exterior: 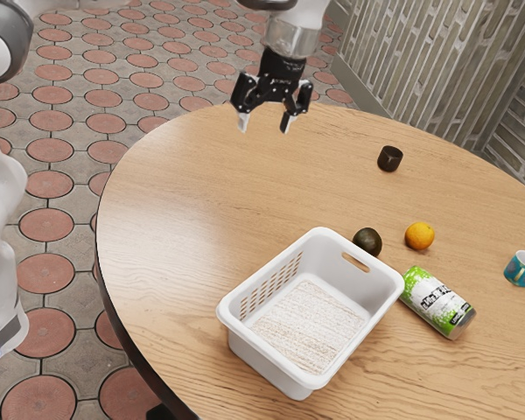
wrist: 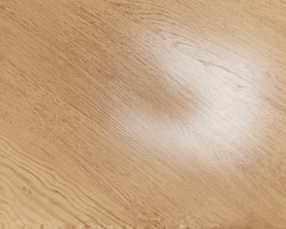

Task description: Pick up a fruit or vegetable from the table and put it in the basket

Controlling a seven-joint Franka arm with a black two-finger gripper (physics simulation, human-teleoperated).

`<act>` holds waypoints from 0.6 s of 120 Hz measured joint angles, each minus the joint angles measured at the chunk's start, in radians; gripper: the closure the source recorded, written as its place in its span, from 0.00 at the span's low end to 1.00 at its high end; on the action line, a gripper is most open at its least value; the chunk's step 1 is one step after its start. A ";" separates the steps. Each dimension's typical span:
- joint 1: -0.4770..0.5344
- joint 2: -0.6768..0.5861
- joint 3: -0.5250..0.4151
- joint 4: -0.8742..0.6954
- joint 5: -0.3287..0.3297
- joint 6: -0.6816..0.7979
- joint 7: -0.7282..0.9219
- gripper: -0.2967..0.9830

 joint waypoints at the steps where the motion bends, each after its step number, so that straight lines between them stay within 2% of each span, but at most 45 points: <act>1: 0.001 0.000 0.003 0.000 -0.005 0.000 -0.006 0.23; 13: 0.012 0.004 0.024 0.001 -0.047 -0.004 -0.075 0.23; 23: -0.058 0.004 0.020 0.001 -0.054 -0.009 -0.130 0.23; 40: -0.087 0.160 -0.008 0.158 -0.031 -0.014 -0.168 0.23; 58: -0.056 0.266 -0.107 0.250 0.117 0.008 0.039 0.23; 72: 0.018 0.319 -0.188 0.285 0.177 0.091 0.256 0.23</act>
